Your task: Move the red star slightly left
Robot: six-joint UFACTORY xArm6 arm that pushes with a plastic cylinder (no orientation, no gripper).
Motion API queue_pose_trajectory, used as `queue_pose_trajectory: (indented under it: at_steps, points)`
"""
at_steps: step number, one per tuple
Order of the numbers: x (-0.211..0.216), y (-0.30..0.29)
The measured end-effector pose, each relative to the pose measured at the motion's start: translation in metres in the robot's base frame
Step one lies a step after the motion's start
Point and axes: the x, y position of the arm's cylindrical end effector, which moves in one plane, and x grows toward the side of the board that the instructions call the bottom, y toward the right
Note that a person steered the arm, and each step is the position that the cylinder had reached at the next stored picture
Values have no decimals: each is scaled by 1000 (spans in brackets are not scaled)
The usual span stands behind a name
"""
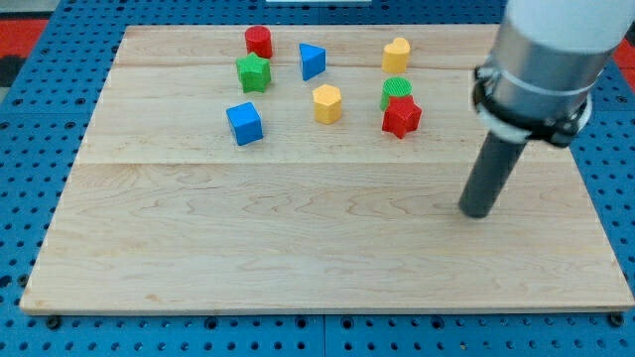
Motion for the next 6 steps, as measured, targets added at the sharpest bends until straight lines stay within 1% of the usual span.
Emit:
queue_pose_trajectory:
  at_steps: [1, 2, 3, 4, 5, 6]
  points:
    - [-48, 26]
    - [-71, 50]
    - [-68, 72]
    - [-90, 72]
    - [-101, 68]
    - [-104, 36]
